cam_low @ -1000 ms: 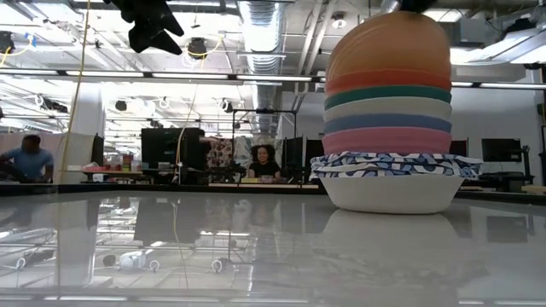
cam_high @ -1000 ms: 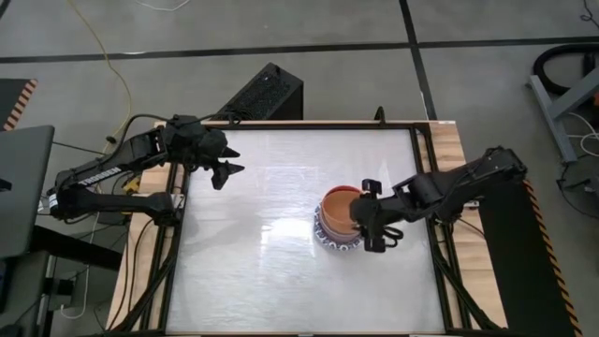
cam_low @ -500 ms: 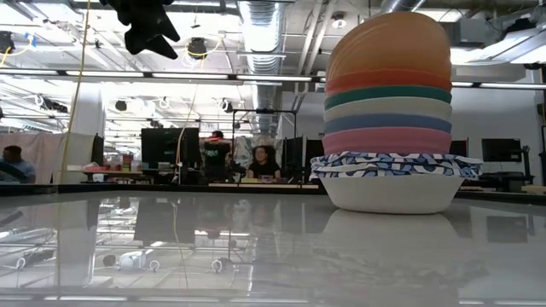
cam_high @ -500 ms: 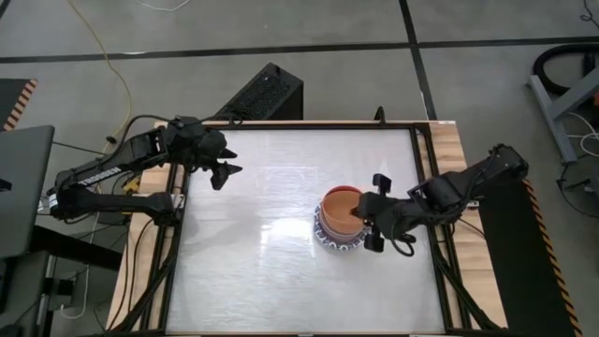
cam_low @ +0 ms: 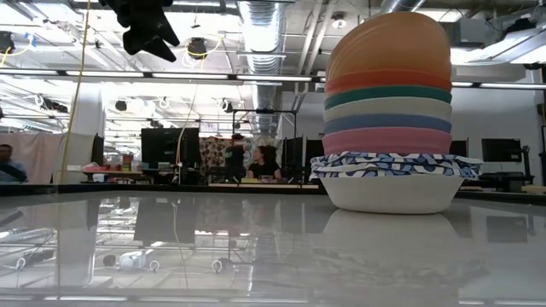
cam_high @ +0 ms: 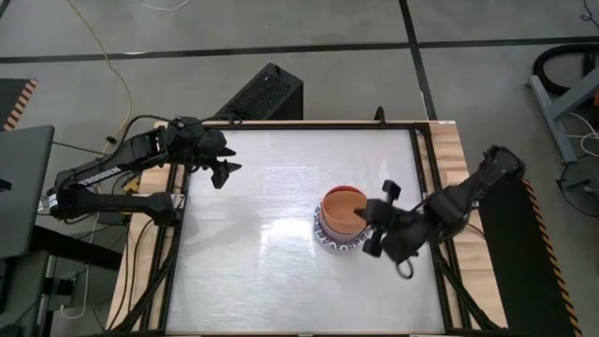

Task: Nest bowls inside each other by size order
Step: Stack the light orange bowl into the orange bowl, then return to Home Position

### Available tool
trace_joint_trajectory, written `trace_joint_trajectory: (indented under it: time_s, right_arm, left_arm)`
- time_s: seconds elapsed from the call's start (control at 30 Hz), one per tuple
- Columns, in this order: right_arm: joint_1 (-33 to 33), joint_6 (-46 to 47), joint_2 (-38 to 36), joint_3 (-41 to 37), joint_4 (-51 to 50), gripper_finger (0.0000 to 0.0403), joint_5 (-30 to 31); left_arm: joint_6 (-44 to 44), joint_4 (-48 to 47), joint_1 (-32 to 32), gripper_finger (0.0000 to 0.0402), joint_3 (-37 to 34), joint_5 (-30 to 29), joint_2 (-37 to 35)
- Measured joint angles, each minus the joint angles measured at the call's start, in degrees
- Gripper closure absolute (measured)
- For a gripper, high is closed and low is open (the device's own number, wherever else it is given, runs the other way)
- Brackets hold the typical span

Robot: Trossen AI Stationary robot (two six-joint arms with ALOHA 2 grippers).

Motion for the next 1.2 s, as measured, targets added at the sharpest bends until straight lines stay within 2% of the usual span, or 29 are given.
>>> trace_joint_trajectory:
  time_s: [0.27, 0.53, 1.0, 1.2]
  right_arm:
    - [2.01, 7.29, 8.32, -0.09, -3.84, 0.0401, 2.87]
    - [3.56, 14.22, 13.1, -0.07, -5.34, 0.0402, 4.53]
    - [3.67, 18.78, 18.01, -0.07, -6.67, 0.0401, 5.32]
    - [4.35, 18.91, 14.89, -0.07, -6.45, 0.0401, 10.54]
  left_arm:
    - [0.02, 0.03, 0.0, 0.0174, 0.0, -0.47, 0.0]
    - [-0.04, 0.11, 0.01, 0.0174, 0.0, -0.52, 0.0]
    - [-0.61, 0.15, 0.02, 0.0174, 0.0, -0.56, 0.0]
    - [-1.43, 0.88, 0.02, 0.0174, 0.0, -0.47, 0.0]
